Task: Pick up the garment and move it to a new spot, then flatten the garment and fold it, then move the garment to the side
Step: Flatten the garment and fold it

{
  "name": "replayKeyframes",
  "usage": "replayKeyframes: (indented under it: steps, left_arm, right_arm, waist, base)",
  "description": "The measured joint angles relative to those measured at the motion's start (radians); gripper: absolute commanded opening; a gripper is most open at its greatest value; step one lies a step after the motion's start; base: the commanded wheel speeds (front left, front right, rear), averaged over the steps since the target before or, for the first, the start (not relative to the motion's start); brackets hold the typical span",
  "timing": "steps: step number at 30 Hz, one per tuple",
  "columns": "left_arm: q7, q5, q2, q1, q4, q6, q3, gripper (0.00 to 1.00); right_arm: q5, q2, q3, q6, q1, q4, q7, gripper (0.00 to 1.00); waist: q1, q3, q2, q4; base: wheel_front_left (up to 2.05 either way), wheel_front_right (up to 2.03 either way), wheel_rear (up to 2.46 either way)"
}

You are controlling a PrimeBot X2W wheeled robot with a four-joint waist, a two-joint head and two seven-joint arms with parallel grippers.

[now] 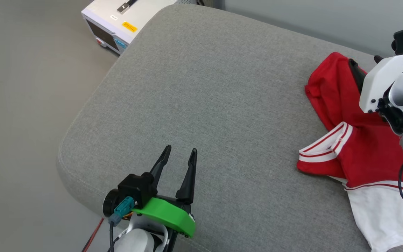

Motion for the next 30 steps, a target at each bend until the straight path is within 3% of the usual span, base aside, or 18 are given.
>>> replayKeyframes:
  steps: [5, 12, 19, 25, 30]
  left_arm:
    - [0.0, 0.015, 0.0, 0.001, 0.005, -0.002, 0.028, 1.0]
    - [0.0, 0.036, -0.001, 0.003, 0.004, -0.015, 0.082, 1.0]
    - [0.0, 0.06, -0.001, 0.016, -0.002, -0.029, 0.136, 1.0]
    - [0.0, 0.068, -0.001, 0.018, -0.007, -0.045, 0.156, 1.0]
    - [0.0, 0.071, -0.001, 0.032, 0.0, -0.062, 0.161, 1.0]
  right_arm:
    - [0.056, -0.001, 0.033, 0.0, 0.022, -0.072, -0.086, 1.0]
    - [0.121, -0.034, 0.069, 0.0, 0.167, -0.244, -0.187, 1.0]
    - [0.099, -0.04, -0.017, 0.0, 0.373, -0.441, -0.29, 1.0]
    - [0.034, 0.007, -0.146, 0.0, 0.587, -0.599, -0.329, 1.0]
    - [-0.047, 0.113, -0.247, 0.0, 0.791, -0.733, -0.332, 1.0]
  waist:
    - [0.0, -0.029, 0.0, -0.042]
    - [0.0, -0.072, 0.0, -0.121]
    - [-0.0001, -0.111, 0.0, -0.209]
    - [-0.0001, -0.14, 0.0, -0.27]
    - [-0.0001, -0.162, 0.0, -0.316]
  base:
    - [0.0, 0.0, 0.0]
    - [0.0, 0.0, 0.0]
    - [0.0, 0.0, 0.0]
    - [0.0, 0.0, 0.0]
    - [0.0, 0.0, 0.0]
